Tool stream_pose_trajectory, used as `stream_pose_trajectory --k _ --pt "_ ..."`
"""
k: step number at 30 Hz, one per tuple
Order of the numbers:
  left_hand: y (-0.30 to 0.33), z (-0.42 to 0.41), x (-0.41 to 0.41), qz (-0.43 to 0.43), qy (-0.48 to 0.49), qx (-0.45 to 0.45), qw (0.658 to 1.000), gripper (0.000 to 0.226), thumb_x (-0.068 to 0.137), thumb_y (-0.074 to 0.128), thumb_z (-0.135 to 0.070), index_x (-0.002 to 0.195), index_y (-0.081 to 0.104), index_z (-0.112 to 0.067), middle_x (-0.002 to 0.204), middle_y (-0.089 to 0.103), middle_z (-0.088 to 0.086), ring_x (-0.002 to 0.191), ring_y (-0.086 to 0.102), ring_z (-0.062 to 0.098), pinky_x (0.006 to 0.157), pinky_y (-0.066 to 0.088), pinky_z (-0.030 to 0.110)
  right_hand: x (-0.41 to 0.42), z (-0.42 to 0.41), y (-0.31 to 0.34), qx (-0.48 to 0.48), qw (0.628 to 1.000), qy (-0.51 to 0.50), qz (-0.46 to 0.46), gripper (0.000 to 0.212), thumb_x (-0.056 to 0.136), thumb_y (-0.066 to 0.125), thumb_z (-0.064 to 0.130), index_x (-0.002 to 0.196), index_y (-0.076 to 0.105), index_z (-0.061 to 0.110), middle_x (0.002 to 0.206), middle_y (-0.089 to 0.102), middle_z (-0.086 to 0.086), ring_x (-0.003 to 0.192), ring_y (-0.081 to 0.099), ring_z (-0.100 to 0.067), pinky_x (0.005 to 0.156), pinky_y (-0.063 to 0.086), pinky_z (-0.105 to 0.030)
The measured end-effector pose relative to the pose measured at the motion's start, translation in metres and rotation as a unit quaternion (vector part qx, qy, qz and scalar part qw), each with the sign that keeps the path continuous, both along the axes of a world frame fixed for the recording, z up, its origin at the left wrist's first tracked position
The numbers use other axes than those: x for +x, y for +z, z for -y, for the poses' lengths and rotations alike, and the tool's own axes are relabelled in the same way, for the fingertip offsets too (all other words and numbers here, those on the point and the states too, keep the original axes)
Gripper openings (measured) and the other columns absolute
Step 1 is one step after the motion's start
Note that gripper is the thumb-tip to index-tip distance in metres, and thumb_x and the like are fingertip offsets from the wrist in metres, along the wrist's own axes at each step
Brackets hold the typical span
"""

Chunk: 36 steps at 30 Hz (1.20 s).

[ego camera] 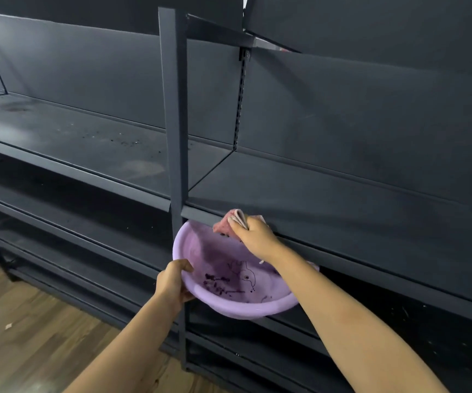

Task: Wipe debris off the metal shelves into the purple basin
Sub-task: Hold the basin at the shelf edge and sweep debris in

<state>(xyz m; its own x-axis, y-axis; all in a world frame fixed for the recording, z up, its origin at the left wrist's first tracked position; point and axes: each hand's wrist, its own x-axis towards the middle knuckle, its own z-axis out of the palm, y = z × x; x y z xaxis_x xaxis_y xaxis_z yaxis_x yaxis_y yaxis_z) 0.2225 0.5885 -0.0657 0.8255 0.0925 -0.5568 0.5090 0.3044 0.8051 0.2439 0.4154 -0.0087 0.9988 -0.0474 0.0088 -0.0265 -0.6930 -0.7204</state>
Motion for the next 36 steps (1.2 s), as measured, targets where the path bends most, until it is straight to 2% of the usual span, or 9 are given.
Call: stream_pose_trajectory --k 3,8,14,18,22,26,29,33,36 --pt "0.001 0.004 -0.007 0.002 -0.003 0.003 1.000 0.019 0.075 0.050 0.001 0.092 0.057 0.003 0.078 0.058 0.018 0.061 0.055 0.032 0.054 0.049 0.035 -0.013 -0.002 -0.008 0.021 0.999 0.028 -0.012 0.039 0.098 0.041 0.042 0.095 0.065 0.011 0.085 0.062 -0.009 0.080 0.058 -0.023 0.076 0.048 -0.033" --pt "0.003 0.008 -0.017 0.005 -0.005 0.016 1.000 0.020 0.076 0.051 0.000 0.095 0.057 0.003 0.077 0.057 0.018 0.061 0.055 0.031 0.054 0.049 0.035 -0.037 -0.001 -0.031 0.042 0.998 0.024 -0.041 0.043 0.097 0.043 0.042 0.098 0.063 0.004 0.075 0.063 -0.010 0.073 0.056 -0.023 0.067 0.045 -0.036" --pt "0.010 0.018 -0.028 0.012 -0.009 0.022 1.000 0.006 0.078 0.049 0.002 0.082 0.053 0.000 0.075 0.055 0.016 0.061 0.053 0.030 0.056 0.049 0.036 -0.052 0.027 -0.001 0.118 0.992 -0.049 0.021 0.035 0.099 0.041 0.039 0.087 0.058 0.011 0.062 0.047 0.005 0.059 0.045 -0.011 0.054 0.036 -0.023" --pt "0.011 0.024 -0.028 0.011 -0.019 0.005 1.000 0.009 0.077 0.050 0.002 0.085 0.053 -0.001 0.085 0.058 0.019 0.072 0.057 0.034 0.071 0.053 0.044 -0.050 0.058 0.033 0.123 0.981 -0.112 0.104 0.037 0.101 0.038 0.037 0.069 0.047 0.019 0.056 0.043 0.007 0.049 0.040 -0.006 0.041 0.031 -0.014" --pt "0.012 0.028 -0.024 0.013 -0.023 -0.002 1.000 0.011 0.076 0.050 0.002 0.087 0.053 -0.002 0.087 0.058 0.021 0.072 0.057 0.035 0.072 0.054 0.046 -0.044 0.079 0.051 0.089 0.971 -0.160 0.151 0.033 0.101 0.035 0.038 0.078 0.049 0.019 0.065 0.049 0.004 0.059 0.047 -0.010 0.052 0.036 -0.024" --pt "0.012 0.028 -0.021 0.012 -0.019 -0.008 1.000 0.011 0.077 0.051 0.001 0.087 0.052 -0.003 0.087 0.059 0.021 0.073 0.058 0.035 0.076 0.054 0.047 -0.035 0.079 0.017 -0.015 0.988 -0.132 0.081 0.043 0.099 0.034 0.044 0.113 0.060 0.013 0.100 0.067 -0.011 0.099 0.062 -0.028 0.080 0.043 -0.028" --pt "0.013 0.026 -0.018 0.011 -0.017 -0.014 1.000 0.010 0.078 0.050 0.002 0.086 0.051 -0.003 0.086 0.058 0.020 0.072 0.057 0.034 0.077 0.053 0.048 -0.029 0.070 0.004 -0.106 0.983 -0.126 0.087 0.042 0.099 0.031 0.047 0.122 0.060 0.026 0.105 0.070 -0.004 0.104 0.062 -0.022 0.079 0.037 -0.020" --pt "0.010 0.024 -0.012 0.005 -0.017 -0.011 1.000 0.016 0.076 0.050 0.002 0.092 0.052 -0.001 0.088 0.059 0.021 0.075 0.058 0.035 0.086 0.053 0.054 -0.018 0.063 0.013 -0.103 0.985 -0.136 0.036 0.046 0.100 0.029 0.047 0.116 0.061 0.017 0.099 0.070 -0.014 0.098 0.061 -0.027 0.070 0.034 -0.021" --pt "0.008 0.023 -0.007 0.005 -0.021 -0.007 1.000 0.023 0.075 0.050 0.002 0.098 0.053 0.002 0.089 0.059 0.022 0.077 0.058 0.037 0.089 0.051 0.056 -0.011 0.058 0.014 -0.106 0.987 -0.117 0.022 0.049 0.099 0.029 0.049 0.114 0.061 0.016 0.103 0.069 -0.013 0.100 0.062 -0.026 0.073 0.044 -0.024"
